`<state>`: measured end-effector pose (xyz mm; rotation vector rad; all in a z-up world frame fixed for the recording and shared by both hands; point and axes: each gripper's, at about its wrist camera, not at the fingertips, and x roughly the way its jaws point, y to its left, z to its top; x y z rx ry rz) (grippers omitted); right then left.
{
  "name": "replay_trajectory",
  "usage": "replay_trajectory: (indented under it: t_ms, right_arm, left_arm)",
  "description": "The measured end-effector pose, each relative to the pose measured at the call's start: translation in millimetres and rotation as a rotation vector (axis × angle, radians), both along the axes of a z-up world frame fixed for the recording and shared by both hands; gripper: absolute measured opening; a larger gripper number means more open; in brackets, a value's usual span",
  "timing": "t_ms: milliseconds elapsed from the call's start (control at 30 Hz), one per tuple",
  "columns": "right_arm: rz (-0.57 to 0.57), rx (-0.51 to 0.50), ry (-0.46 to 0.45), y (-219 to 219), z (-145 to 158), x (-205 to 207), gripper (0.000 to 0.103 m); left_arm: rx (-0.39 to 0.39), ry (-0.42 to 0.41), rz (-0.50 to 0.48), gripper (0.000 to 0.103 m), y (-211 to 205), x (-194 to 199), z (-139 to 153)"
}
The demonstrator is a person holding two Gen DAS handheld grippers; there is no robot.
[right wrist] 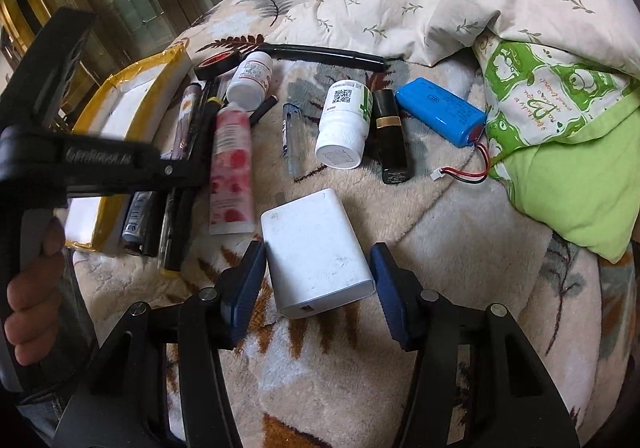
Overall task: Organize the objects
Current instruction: 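Grasp the white USB charger with the right tool while the left tool grasps a blue pen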
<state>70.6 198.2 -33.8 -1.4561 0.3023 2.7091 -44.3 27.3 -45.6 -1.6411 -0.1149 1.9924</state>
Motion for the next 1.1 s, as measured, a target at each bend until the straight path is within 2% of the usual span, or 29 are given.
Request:
replay_trajectory:
  t_ms: [67, 133, 200, 267, 400, 567, 767, 833, 933, 1100]
  right_arm:
    - [0.011, -0.019, 0.017, -1.0, -1.0, 0.4, 0.052]
    - [0.022, -0.023, 0.013, -2.1, -2.0, 0.3, 0.052]
    - [0.023, -0.020, 0.020, -4.0, -4.1, -3.1, 0.052]
    - [0.014, -0.020, 0.030, -4.5, -4.8, -6.5, 0.052]
    - [0.016, -0.022, 0.054, -7.4, -9.2, -12.0, 0.052]
    - [0.020, -0.057, 0.090, -5.6, -13.5, -16.6, 0.052]
    - [0.024, -0.098, 0.075, -2.2, -14.3, -16.1, 0.052]
    - [0.030, -0.107, 0.058, 0.3, -14.6, -15.3, 0.052]
    - [0.023, -0.139, 0.053, 2.6, -16.4, -15.8, 0.052]
    - [0.022, -0.153, 0.028, -1.1, -17.3, -16.6, 0.052]
  left_arm:
    - [0.024, 0.009, -0.024, 0.013, -8.0, 8.6, -5.4]
    - [-0.023, 0.027, -0.019, 0.014, 0.3, 14.9, -7.4]
    - [-0.018, 0.058, -0.049, 0.014, 0.7, 21.0, 0.1]
    - [-0.048, 0.074, -0.048, 0.015, 5.1, 21.7, 0.5]
    - [-0.063, 0.053, -0.033, 0.016, -2.3, 18.8, 0.8]
    - [-0.015, -0.015, -0.033, 0.018, -13.1, 21.4, -3.1]
    - [0.028, -0.049, -0.029, 0.017, -14.4, 25.0, -6.2]
    - [0.027, -0.044, -0.034, 0.016, -13.1, 27.8, -3.7]
    - [0.014, 0.024, -0.041, 0.013, -10.9, 35.8, 7.7]
    - [0.003, 0.002, -0.038, 0.012, -13.4, 36.2, 5.0]
